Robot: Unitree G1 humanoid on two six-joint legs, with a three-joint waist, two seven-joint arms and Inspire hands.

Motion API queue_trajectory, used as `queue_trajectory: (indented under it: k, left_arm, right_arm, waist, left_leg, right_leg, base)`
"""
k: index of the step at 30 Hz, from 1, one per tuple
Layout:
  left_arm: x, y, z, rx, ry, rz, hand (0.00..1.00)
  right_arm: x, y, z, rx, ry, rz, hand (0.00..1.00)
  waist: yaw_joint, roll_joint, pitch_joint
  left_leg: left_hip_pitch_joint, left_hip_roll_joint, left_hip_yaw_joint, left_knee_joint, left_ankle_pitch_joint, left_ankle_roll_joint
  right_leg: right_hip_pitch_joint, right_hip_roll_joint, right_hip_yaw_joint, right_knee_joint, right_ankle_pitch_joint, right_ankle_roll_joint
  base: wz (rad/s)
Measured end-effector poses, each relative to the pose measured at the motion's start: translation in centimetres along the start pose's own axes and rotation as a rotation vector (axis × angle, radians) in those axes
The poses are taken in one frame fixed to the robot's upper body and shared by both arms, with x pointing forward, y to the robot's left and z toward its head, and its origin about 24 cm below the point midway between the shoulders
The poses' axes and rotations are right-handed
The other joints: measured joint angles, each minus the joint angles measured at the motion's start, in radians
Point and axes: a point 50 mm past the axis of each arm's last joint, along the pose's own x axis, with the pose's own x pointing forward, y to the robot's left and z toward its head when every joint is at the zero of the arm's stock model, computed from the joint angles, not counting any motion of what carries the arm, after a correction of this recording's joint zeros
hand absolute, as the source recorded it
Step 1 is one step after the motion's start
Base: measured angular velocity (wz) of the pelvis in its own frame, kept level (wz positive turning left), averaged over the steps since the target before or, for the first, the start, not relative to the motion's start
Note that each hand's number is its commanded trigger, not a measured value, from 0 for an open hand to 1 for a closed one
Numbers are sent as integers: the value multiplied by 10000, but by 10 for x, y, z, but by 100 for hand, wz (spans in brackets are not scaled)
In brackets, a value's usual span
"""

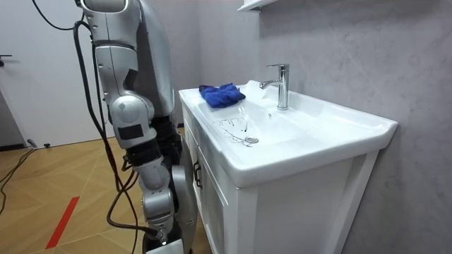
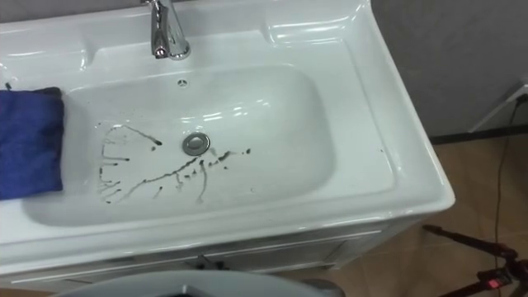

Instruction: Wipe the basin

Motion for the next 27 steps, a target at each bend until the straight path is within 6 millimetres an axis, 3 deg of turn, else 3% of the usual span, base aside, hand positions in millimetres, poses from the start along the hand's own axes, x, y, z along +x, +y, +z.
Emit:
queue_trajectory:
  k: [8,14,21,24,25,27]
  left_arm:
    - [0,-1,-16,-1866,243,435,0]
    - [-2,7,-38,-4984,585,1384,0]
    - [-7,19,-58,-8153,987,2874,0]
    - [-10,28,-68,-9984,1142,3575,0]
    - [-13,35,-73,-10881,1200,3995,0]
    - [-18,49,-80,-11819,1261,4764,0]
  right_arm:
    - [0,0,-2,91,44,85,0]
    - [1,1,-9,188,193,100,0]
    - [0,-3,-12,617,160,-156,0]
    - [-3,-15,-18,1253,141,-383,0]
    - [-5,-22,-19,1626,47,-551,0]
    - [-9,-33,-20,1983,-106,-838,0]
  waist:
    - [27,-38,2]
    - [476,-38,0]
    - [828,70,-6]
    - [1231,181,-10]
    - [1335,311,-51]
    - [1439,331,-17]
  left_leg:
    - [44,-88,-269,17,1,3]
    - [46,-139,-365,12,7,6]
    - [33,-230,-835,5,10,7]
    - [18,-294,-987,6,29,3]
    - [-10,-322,-1063,8,55,6]
    - [-69,-337,-1140,33,74,2]
  right_leg:
    - [264,-47,-258,-288,-13,16]
    - [377,-65,-389,-417,-19,26]
    - [571,-106,-811,-438,-38,58]
    - [583,-137,-913,-438,-73,79]
    - [578,-154,-955,-439,-80,85]
    - [567,-163,-1078,-468,-82,84]
  base:
    - [10]
    - [5]
    - [15]
    - [16]
    - [18]
    - [18]
